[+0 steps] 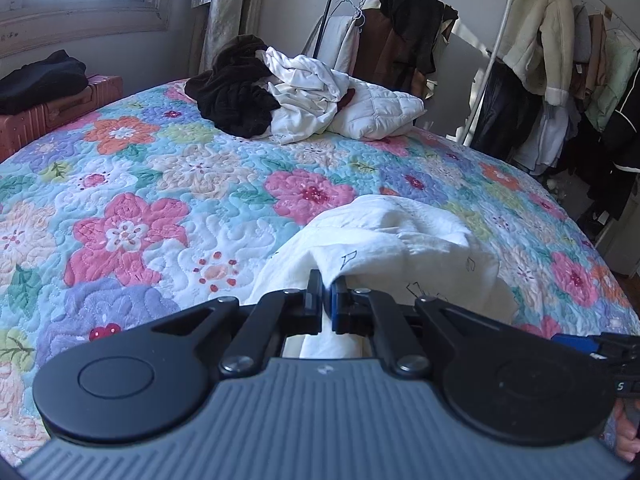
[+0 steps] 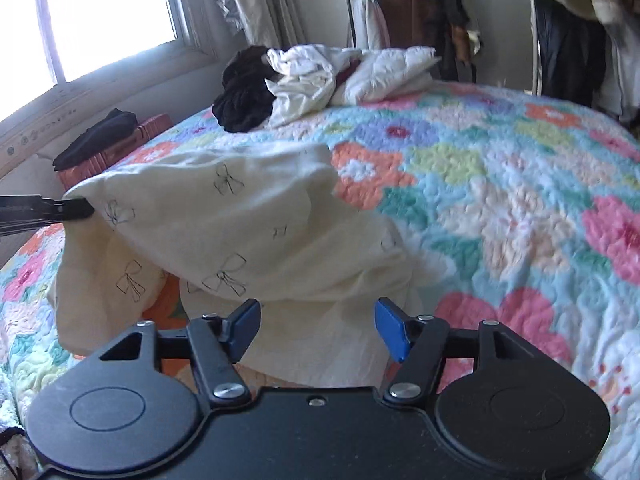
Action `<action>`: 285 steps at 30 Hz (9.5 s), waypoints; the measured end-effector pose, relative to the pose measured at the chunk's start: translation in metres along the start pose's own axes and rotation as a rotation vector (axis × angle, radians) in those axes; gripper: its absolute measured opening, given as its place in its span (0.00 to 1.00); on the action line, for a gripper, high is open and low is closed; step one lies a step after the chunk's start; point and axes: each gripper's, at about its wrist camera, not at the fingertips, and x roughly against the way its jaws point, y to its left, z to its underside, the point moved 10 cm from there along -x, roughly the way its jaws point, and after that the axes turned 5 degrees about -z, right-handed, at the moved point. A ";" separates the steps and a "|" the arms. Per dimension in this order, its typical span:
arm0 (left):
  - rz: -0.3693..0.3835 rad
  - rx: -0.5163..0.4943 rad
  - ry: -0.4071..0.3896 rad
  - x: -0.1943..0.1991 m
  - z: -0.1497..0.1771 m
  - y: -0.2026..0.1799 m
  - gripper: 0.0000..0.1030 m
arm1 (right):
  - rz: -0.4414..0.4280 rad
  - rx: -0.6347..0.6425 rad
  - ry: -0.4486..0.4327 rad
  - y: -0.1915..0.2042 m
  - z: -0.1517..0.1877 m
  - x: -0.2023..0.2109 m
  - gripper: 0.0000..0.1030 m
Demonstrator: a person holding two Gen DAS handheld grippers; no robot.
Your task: Fold clothes
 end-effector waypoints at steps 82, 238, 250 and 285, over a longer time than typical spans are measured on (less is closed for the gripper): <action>-0.082 -0.146 0.163 -0.075 0.039 -0.017 0.08 | 0.021 -0.202 -0.282 -0.083 -0.043 0.047 0.55; 0.458 -0.117 0.213 -0.008 0.054 -0.108 0.07 | -0.115 -0.185 0.063 0.083 0.046 0.051 0.10; 0.536 -0.296 0.406 0.044 0.130 -0.125 0.07 | -0.006 -0.012 0.057 0.033 -0.001 0.062 0.35; 0.622 -0.078 0.365 0.039 0.089 -0.090 0.11 | 0.040 -0.056 0.186 0.048 0.074 0.073 0.05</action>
